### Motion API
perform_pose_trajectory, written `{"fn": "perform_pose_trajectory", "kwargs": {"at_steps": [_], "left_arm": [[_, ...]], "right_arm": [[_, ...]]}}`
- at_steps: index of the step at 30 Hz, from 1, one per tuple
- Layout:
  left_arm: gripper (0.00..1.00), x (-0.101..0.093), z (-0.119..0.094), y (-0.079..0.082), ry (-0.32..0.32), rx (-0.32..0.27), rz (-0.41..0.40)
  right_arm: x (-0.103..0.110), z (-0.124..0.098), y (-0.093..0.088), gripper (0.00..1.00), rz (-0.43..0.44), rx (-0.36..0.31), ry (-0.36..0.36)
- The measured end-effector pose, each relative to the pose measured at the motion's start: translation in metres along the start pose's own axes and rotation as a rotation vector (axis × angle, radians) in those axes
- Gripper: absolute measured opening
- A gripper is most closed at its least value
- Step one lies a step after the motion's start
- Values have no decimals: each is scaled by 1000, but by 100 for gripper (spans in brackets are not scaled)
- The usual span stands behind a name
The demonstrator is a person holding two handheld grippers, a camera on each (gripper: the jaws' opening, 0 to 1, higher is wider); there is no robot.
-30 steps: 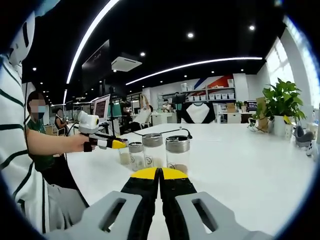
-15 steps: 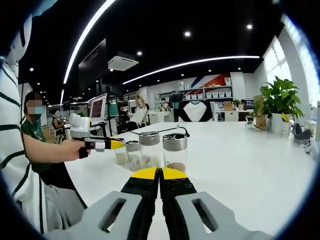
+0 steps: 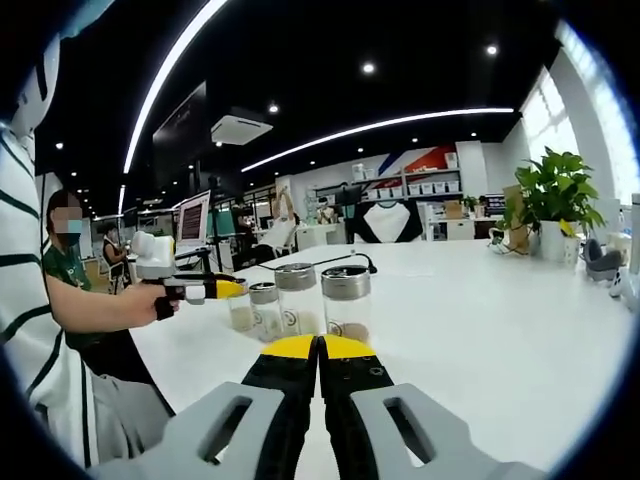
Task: Rotate the seasoning bottle until the label or dispensing opening points toward the visible target arrow and the bottle remains upright within the marked orientation range
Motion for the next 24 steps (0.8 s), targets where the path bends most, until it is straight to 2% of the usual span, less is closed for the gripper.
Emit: {"fn": "perform_pose_trajectory", "kwargs": {"at_steps": [2,4,5,7,10,11,13,14,17,24], "left_arm": [[37,-3,-1,3,-67,-2,29],[41,2,-5,6,-59,-6,38],[43,2,-5,7,-80,-3,44],[41,1,-4,8,-183,-7,15],[42,1,-1,1,-246,63,-26],[42,2,1,-1,-235,85,-10],[42,3,2,0,-200,79,58],[41,0,2,-1,-204,81,65],[34,-1,5,-4,-203,93,62],[32,-2,6,-6,-179,79,43]], "right_arm": [[1,0,0,0,-2,0,6],[2,0,0,0,-3,0,14],[2,0,0,0,-3,1,16],[2,1,-1,0,-1,3,20],[4,1,-1,0,-7,5,27],[5,1,-1,0,-9,4,28],[5,1,-1,0,-12,5,29],[5,1,0,0,-14,6,29],[5,1,1,0,-20,7,26],[5,1,5,0,-32,7,19]]}}
Point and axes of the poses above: the point that each gripper's makers call its tool centre point, and the gripper's own axes: z roughly forward along the fingers, x roughly to its left, y roughly out of its top, the point moved 4 cm from there along -z, roughly backward along the fingers, and after that the axes turned 14 degrees about x, right-handed, at the moved point
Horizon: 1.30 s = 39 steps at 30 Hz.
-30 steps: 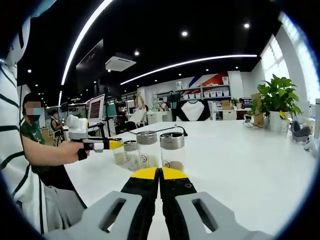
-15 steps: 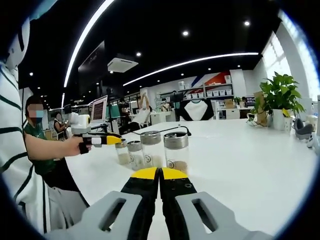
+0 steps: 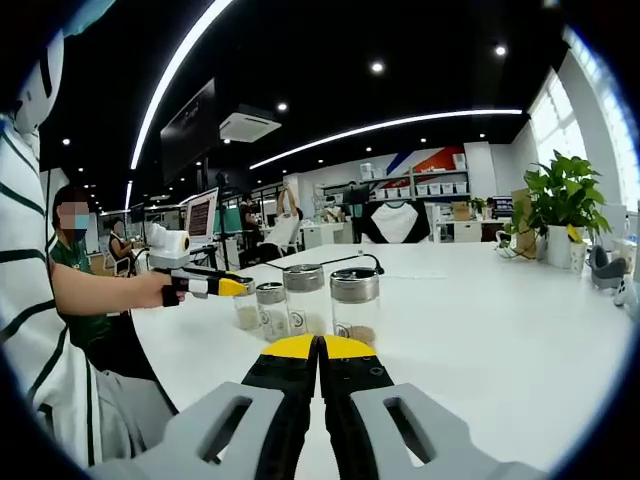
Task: Rotate the seasoning bottle until the label or dispensing opening points toward the visible target arrow and the bottle remains upright within the marked orientation range
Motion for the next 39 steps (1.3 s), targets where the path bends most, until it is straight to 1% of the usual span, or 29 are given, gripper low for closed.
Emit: {"fn": "perform_pose_trajectory", "kwargs": {"at_steps": [3,7,9,10,12,14,17,21,24,25,26,27,29,30,32,33,34,35,37,38,39], "left_arm": [[32,0,0,-1,23,-5,-9],[32,-2,-2,-2,78,-37,-45],[32,-4,-2,-3,88,-48,-56],[32,-7,-3,-3,79,-55,-69],[32,-9,-3,-4,98,-62,-75],[32,-7,-3,-5,113,-71,-84],[32,-4,-3,-6,175,-81,-104],[32,-3,-3,-6,191,-83,-108],[32,-2,-5,-4,166,-68,-83],[33,-2,-7,-2,158,-84,-80],[34,-2,-9,1,142,-107,-89],[38,-1,-11,4,136,-117,-93],[45,0,-13,7,124,-118,-75],[45,0,-15,10,109,-125,-58],[45,2,-16,13,54,-131,-51],[45,2,-15,13,2,-128,-67],[45,3,-15,13,-14,-128,-73],[45,4,-14,13,-63,-118,-88],[45,2,-15,12,-89,-84,-32],[44,3,-16,14,-85,-94,-27],[44,1,-17,16,-110,-105,-20]], "right_arm": [[0,1,0,0,1,0,-4],[0,2,-3,0,6,7,-14],[0,2,-4,0,6,7,-15],[0,2,-4,0,8,8,-16],[0,1,-4,0,11,7,-16],[-1,1,-5,0,11,9,-20],[-3,1,-7,0,26,9,-30],[-6,0,-10,0,39,12,-39],[-6,0,-11,0,45,14,-44],[-6,0,-11,0,45,12,-44],[-6,0,-10,0,46,11,-43],[-6,0,-10,0,48,10,-43],[-6,0,-9,0,46,10,-41],[-6,0,-9,0,45,10,-39],[-5,1,-9,0,43,8,-35],[-5,1,-8,0,42,7,-32],[-4,1,-8,0,42,7,-31],[-4,2,-8,0,39,8,-27],[-2,1,-8,0,33,7,-19],[-1,1,-7,0,28,7,-17],[-1,1,-7,0,27,7,-16]]}}
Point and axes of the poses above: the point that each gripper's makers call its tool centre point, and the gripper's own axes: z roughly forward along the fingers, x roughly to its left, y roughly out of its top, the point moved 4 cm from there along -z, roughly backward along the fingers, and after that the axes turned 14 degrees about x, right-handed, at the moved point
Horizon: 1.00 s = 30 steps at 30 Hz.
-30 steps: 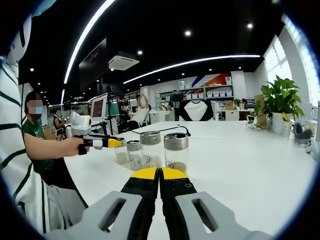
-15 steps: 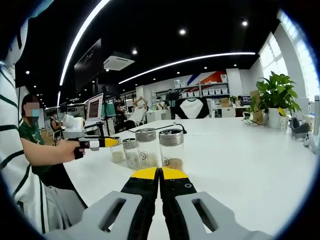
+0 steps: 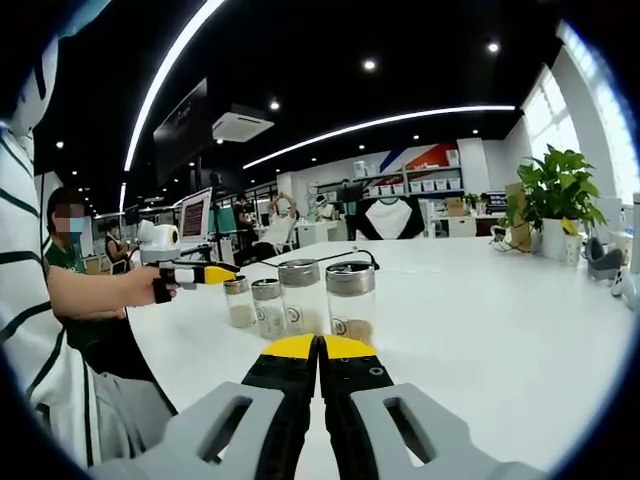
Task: Rotate the seasoning bottle until the label or dispensing opening points toward the visible target arrow and the bottle remains upright within the marked orientation range
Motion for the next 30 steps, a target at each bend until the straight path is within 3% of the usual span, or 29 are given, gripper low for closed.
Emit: {"fn": "perform_pose_trajectory", "kwargs": {"at_steps": [4,7,12,15,16,19,25,30], "left_arm": [[44,1,1,0,-53,5,-34],[43,1,4,-8,-46,58,3],[40,-3,7,-15,-53,84,32],[32,3,8,-19,19,112,74],[32,0,8,-19,2,105,64],[32,-1,8,-19,45,91,37],[32,-3,8,-22,165,18,-74],[32,-5,8,-25,223,-35,-112]], "right_arm": [[0,-1,-1,0,1,3,1],[1,-2,-1,0,-2,3,1],[1,-3,1,0,-10,2,2],[0,-4,1,0,-10,3,1],[1,-4,1,0,-11,2,0],[0,-4,1,0,-11,-2,-6],[-2,-6,0,0,2,-8,-24],[-4,-8,-4,0,11,0,-27]]}}
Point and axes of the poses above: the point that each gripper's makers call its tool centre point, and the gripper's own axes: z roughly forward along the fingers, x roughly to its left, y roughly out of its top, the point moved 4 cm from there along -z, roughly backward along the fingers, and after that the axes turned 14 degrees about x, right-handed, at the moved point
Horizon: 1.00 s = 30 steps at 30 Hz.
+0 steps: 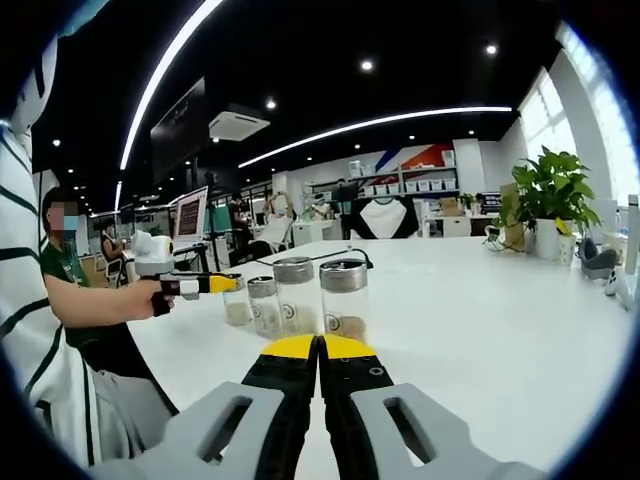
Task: Rotate the seasoning bottle until the label or dispensing opening points toward the visible target arrow and the bottle remains upright within the marked orientation range
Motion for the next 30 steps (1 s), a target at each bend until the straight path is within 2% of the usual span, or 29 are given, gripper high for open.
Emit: {"fn": "perform_pose_trajectory", "kwargs": {"at_steps": [4,7,12,14,17,22,24,25,26,29,30], "left_arm": [[32,-1,2,1,30,3,-8],[32,0,4,2,21,10,-21],[33,1,7,0,20,78,45],[38,6,7,-3,25,99,37],[45,10,2,-2,15,83,14],[44,11,-2,2,-63,67,65],[45,8,0,-3,-144,104,38],[46,11,2,-4,-137,110,44],[48,9,3,-6,-153,124,86],[49,7,5,-7,-177,144,144],[49,7,7,-6,-190,144,120]], "right_arm": [[0,-2,-1,0,0,-2,-1],[0,-3,-2,0,2,1,0],[1,-3,-3,0,5,0,3],[2,-4,-4,0,4,1,4],[2,-4,-4,0,2,-1,3],[0,-5,-5,0,3,2,3],[0,-4,-5,0,2,4,4],[1,-4,-4,0,-2,7,4],[1,-4,-4,0,-4,7,5],[1,-3,-3,0,-10,10,9],[1,-3,-3,0,-11,11,9]]}}
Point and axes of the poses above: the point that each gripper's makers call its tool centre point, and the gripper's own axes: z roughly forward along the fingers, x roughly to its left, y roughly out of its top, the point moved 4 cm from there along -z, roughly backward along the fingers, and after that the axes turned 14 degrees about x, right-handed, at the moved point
